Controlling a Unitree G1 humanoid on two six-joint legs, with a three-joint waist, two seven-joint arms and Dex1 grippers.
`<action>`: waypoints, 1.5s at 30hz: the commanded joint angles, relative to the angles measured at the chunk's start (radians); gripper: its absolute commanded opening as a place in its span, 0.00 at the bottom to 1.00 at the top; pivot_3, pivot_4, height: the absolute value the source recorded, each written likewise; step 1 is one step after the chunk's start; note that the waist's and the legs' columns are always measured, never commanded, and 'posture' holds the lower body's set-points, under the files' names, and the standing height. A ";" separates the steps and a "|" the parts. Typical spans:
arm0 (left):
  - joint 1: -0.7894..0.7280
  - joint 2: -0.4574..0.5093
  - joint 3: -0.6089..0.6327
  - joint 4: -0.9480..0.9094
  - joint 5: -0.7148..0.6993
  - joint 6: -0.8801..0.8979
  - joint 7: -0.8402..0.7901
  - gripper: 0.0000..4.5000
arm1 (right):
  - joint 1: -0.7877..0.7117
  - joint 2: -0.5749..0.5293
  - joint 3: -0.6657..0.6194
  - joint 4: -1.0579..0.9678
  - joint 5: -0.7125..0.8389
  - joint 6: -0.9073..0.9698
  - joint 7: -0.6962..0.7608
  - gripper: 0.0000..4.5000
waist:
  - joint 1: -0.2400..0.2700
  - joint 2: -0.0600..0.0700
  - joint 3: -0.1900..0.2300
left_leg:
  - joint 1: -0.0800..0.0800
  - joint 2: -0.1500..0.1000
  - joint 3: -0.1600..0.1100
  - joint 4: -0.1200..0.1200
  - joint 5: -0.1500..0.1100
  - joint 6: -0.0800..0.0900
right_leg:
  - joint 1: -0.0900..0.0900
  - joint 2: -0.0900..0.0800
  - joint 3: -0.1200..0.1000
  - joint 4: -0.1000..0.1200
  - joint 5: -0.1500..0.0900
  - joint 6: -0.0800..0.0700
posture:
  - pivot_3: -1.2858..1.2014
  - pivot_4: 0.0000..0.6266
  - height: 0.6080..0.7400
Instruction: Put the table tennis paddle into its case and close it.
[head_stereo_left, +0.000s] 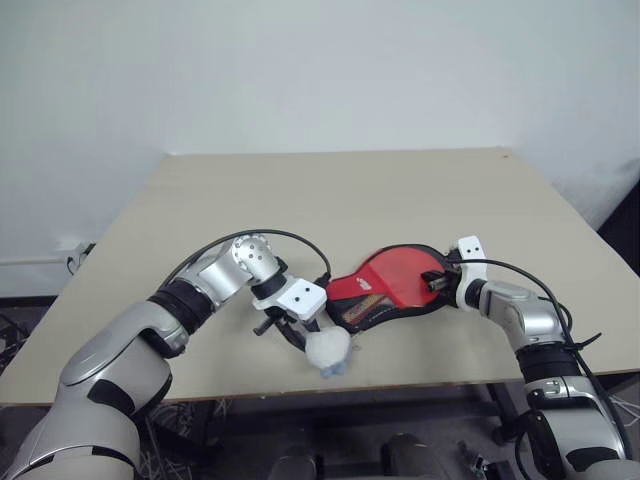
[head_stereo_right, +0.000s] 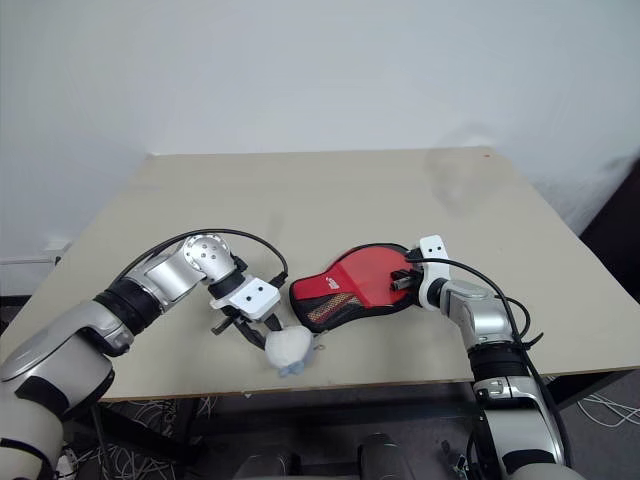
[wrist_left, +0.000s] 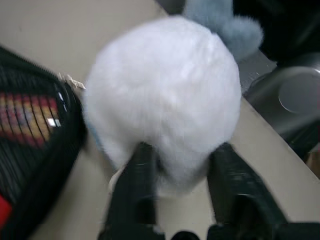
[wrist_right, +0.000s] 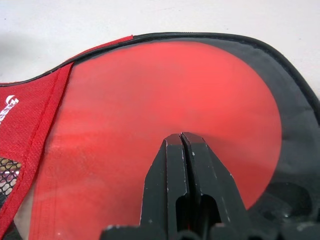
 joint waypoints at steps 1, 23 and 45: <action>-0.012 -0.003 -0.011 -0.001 -0.012 0.013 -0.011 0.55 | 0.006 -0.006 0.005 0.022 -0.015 0.008 0.000 0.00 | 0.000 0.000 0.000 | 0.000 0.000 0.000 0.000 0.000 0.000 | 0.000 0.000 0.001 0.000 0.000 0.000 | 0.52 0.00 1.00; 0.036 -0.174 0.402 0.008 -0.236 0.309 0.062 0.73 | 0.044 -0.018 -0.049 -0.089 0.016 0.008 -0.006 0.00 | -0.001 -0.001 0.001 | -0.003 -0.001 0.002 -0.001 0.000 0.000 | -0.003 0.000 0.004 -0.001 0.000 0.000 | 0.52 0.00 1.00; 0.173 -0.422 0.876 0.421 0.027 -0.120 1.075 0.81 | 0.101 -0.040 -0.167 -0.218 -0.094 -0.219 -0.310 0.00 | 0.012 -0.002 0.002 | -0.014 -0.004 0.002 0.000 0.000 -0.001 | -0.014 0.000 0.006 -0.001 0.003 0.003 | 0.52 0.00 1.00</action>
